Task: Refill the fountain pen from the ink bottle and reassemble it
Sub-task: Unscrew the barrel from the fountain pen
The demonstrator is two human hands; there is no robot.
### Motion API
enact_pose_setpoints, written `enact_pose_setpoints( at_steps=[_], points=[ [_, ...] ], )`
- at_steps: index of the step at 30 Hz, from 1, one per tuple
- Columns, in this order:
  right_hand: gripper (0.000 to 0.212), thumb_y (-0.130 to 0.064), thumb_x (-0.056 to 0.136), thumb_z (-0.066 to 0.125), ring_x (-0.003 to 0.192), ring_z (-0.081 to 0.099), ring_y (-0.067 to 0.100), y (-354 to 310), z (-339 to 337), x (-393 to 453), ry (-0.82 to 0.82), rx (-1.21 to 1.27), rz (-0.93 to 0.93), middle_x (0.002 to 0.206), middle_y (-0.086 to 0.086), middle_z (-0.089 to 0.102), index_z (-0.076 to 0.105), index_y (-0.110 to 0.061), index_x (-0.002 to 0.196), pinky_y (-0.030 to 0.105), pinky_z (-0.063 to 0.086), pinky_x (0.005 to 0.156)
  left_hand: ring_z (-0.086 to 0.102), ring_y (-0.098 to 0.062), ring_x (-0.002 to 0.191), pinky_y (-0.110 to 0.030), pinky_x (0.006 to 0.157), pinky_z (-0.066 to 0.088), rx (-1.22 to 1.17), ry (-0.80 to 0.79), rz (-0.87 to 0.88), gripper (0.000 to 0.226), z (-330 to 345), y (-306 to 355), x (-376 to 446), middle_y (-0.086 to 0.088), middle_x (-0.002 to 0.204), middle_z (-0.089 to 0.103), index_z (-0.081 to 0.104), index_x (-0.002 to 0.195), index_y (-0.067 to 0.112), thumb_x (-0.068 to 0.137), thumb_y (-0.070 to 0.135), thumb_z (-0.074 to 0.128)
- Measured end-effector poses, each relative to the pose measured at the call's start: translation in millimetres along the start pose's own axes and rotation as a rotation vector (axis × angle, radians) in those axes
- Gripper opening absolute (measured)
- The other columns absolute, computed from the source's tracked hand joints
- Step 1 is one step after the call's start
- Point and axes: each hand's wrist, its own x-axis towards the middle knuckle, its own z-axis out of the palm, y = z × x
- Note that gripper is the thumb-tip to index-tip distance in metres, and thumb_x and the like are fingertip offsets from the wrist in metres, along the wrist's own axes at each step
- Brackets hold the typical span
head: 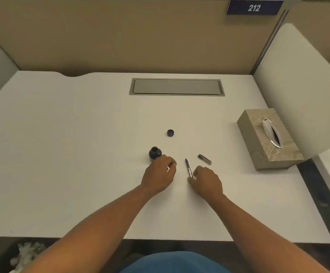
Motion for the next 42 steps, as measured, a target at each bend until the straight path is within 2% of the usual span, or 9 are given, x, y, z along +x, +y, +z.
enact_pose_setpoints(
  at_steps=[5,11,17,20,24,26,30,33,42],
  points=[
    [0.018,-0.032,0.091,0.053,0.090,0.061,0.022,-7.1,0.9,-4.5,0.013,0.110,0.103,0.101,-0.003,0.065,0.064,-0.023,0.102,0.030,0.047,0.069,0.064,-0.018,0.085,-0.039,0.081,0.053,-0.104,-0.045,-0.109,0.028,0.3,-2.9,-1.3,0.001,0.094,0.069,0.070,0.099,0.016,0.101,0.030,0.047],
    [0.014,-0.031,0.087,0.059,0.083,0.061,0.019,-23.4,-1.9,-13.3,0.050,0.330,0.111,0.090,-0.005,0.070,0.069,-0.023,0.093,0.027,0.039,0.066,0.062,-0.014,0.074,-0.027,0.071,0.052,-0.644,-0.063,-0.507,0.030,1.0,4.2,5.6,-0.005,0.097,0.073,0.070,0.099,0.013,0.103,0.030,0.046],
    [0.010,-0.030,0.087,0.063,0.076,0.062,0.015,-40.6,-8.9,-25.1,0.066,0.432,0.011,0.078,-0.009,0.066,0.067,-0.022,0.089,0.028,0.044,0.064,0.069,-0.019,0.081,-0.034,0.085,0.059,-0.833,-0.060,-0.626,0.031,1.2,6.6,7.3,-0.007,0.100,0.075,0.071,0.093,0.013,0.100,0.036,0.053],
    [0.010,-0.028,0.085,0.063,0.076,0.066,0.018,-43.7,-9.2,-29.7,0.028,0.516,-0.015,0.077,-0.003,0.071,0.069,-0.021,0.087,0.035,0.052,0.070,0.071,-0.020,0.087,-0.031,0.080,0.058,-1.069,-0.132,-0.638,0.030,-4.4,9.1,3.5,-0.007,0.104,0.077,0.073,0.100,0.011,0.100,0.036,0.056],
    [0.010,-0.028,0.086,0.062,0.075,0.066,0.017,-46.7,-15.7,-36.6,-0.011,0.585,-0.025,0.077,-0.002,0.072,0.070,-0.022,0.086,0.031,0.050,0.065,0.073,-0.015,0.090,-0.023,0.074,0.057,-1.179,-0.138,-0.598,0.025,-10.1,7.7,-3.7,-0.006,0.105,0.076,0.070,0.108,0.008,0.102,0.027,0.055],
    [0.018,-0.032,0.090,0.061,0.070,0.063,0.015,-47.0,-21.4,-40.4,-0.088,0.650,-0.017,0.076,-0.002,0.073,0.072,-0.018,0.086,0.026,0.048,0.061,0.071,-0.016,0.094,-0.027,0.081,0.056,-1.199,-0.135,-0.593,0.024,-12.8,6.4,-5.2,-0.005,0.108,0.076,0.070,0.106,0.011,0.102,0.027,0.053],
    [0.036,-0.041,0.099,0.052,0.071,0.061,0.011,-43.0,-31.9,-48.1,-0.433,0.879,0.091,0.086,0.000,0.077,0.074,-0.012,0.101,0.025,0.046,0.066,0.068,-0.021,0.100,-0.032,0.089,0.053,-1.256,-0.107,-0.595,0.023,-18.6,2.9,-5.3,-0.006,0.111,0.075,0.068,0.106,0.012,0.104,0.025,0.049],
    [0.036,-0.036,0.101,0.052,0.067,0.057,0.011,-38.5,-31.0,-48.8,-0.530,1.027,0.162,0.075,-0.002,0.068,0.075,-0.009,0.105,0.025,0.045,0.064,0.066,-0.024,0.111,-0.037,0.100,0.050,-1.263,-0.120,-0.603,0.022,-20.4,0.5,-4.9,-0.006,0.112,0.076,0.069,0.108,0.012,0.102,0.026,0.053],
    [0.027,-0.028,0.097,0.062,0.062,0.055,0.014,-36.0,-21.1,-46.6,-0.187,1.029,0.105,0.067,0.001,0.068,0.077,-0.009,0.086,0.024,0.047,0.062,0.068,-0.026,0.115,-0.040,0.103,0.051,-1.321,-0.034,-0.613,0.018,-17.5,7.4,-2.8,-0.010,0.113,0.076,0.069,0.107,0.008,0.100,0.021,0.058]
  ],
)
